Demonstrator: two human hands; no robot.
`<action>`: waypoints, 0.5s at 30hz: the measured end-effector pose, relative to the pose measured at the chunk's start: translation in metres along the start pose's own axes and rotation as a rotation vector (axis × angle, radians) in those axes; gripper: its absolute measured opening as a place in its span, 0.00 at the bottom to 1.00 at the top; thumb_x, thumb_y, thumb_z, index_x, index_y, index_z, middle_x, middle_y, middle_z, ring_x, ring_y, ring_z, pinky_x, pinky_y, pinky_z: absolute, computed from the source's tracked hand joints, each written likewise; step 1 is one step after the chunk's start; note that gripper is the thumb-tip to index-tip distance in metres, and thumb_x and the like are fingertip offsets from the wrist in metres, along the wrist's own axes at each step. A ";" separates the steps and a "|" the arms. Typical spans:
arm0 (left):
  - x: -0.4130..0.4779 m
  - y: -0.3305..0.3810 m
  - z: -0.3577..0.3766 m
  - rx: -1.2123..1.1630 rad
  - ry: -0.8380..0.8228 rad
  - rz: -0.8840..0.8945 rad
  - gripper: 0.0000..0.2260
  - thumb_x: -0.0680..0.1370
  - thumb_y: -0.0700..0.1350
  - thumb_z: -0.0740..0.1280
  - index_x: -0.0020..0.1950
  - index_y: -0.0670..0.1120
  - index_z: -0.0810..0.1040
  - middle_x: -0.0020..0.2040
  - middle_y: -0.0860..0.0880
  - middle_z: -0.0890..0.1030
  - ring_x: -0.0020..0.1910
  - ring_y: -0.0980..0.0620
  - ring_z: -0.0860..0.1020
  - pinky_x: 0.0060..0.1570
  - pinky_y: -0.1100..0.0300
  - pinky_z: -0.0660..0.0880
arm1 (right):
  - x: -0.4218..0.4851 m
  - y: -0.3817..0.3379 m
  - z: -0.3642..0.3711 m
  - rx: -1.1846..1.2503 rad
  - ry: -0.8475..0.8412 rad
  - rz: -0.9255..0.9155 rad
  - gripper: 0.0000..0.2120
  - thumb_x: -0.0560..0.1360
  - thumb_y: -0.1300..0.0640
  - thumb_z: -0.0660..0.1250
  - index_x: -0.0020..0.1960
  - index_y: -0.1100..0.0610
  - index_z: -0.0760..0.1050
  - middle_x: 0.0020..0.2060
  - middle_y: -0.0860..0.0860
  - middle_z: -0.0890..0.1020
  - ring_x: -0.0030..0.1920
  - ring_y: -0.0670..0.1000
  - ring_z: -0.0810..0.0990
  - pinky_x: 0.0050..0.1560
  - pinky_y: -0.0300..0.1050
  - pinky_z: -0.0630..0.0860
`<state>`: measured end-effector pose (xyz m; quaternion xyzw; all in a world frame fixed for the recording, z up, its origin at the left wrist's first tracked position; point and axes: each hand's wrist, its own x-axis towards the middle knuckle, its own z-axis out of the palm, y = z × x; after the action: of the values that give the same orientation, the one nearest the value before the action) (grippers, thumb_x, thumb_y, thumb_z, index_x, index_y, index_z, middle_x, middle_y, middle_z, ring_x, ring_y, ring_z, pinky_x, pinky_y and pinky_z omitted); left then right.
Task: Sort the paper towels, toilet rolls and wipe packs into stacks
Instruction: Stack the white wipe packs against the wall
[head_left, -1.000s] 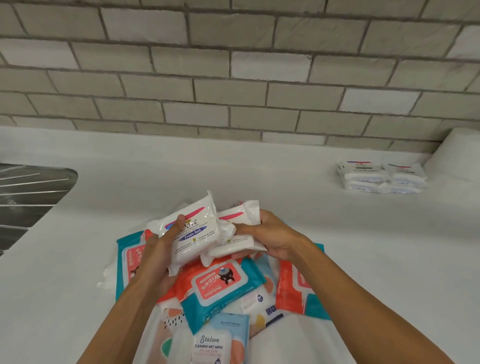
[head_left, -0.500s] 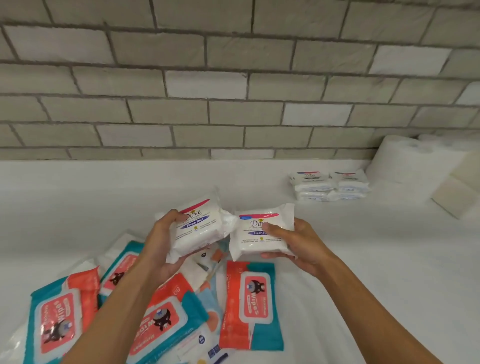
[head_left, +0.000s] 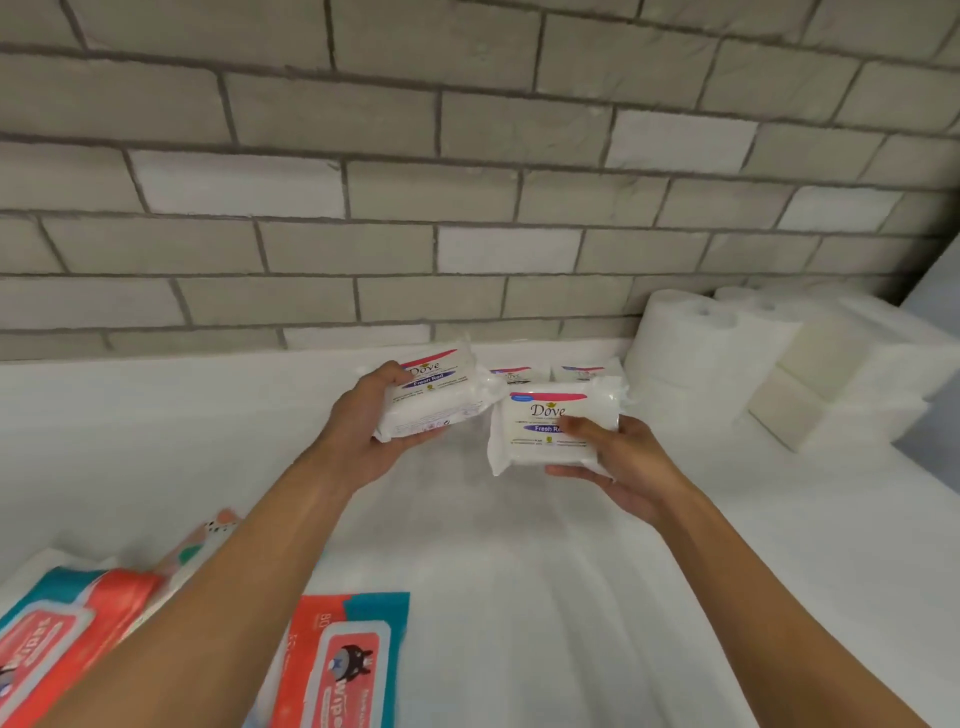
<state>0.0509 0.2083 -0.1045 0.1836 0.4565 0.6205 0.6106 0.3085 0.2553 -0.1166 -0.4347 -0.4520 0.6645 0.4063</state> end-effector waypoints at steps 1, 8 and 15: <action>0.008 -0.002 0.009 0.000 0.007 -0.003 0.15 0.74 0.40 0.67 0.60 0.40 0.78 0.56 0.39 0.83 0.52 0.40 0.82 0.41 0.50 0.82 | 0.008 -0.004 -0.008 0.020 0.013 0.004 0.13 0.75 0.65 0.69 0.58 0.66 0.77 0.52 0.60 0.85 0.51 0.60 0.85 0.46 0.57 0.83; 0.068 -0.011 0.057 0.038 0.112 0.030 0.13 0.75 0.38 0.72 0.58 0.37 0.77 0.56 0.37 0.81 0.54 0.38 0.81 0.44 0.45 0.82 | 0.067 -0.031 -0.055 0.097 0.059 0.031 0.10 0.75 0.65 0.70 0.55 0.67 0.78 0.52 0.59 0.85 0.51 0.58 0.85 0.46 0.52 0.84; 0.121 -0.029 0.089 0.094 0.249 0.049 0.11 0.75 0.38 0.72 0.56 0.38 0.78 0.54 0.40 0.81 0.49 0.41 0.81 0.50 0.43 0.80 | 0.123 -0.033 -0.081 0.156 0.104 0.077 0.12 0.74 0.65 0.71 0.57 0.66 0.77 0.53 0.58 0.84 0.52 0.58 0.84 0.44 0.49 0.84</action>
<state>0.1150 0.3456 -0.1213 0.1445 0.5526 0.6313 0.5245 0.3536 0.3992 -0.1283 -0.4526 -0.3602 0.6895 0.4359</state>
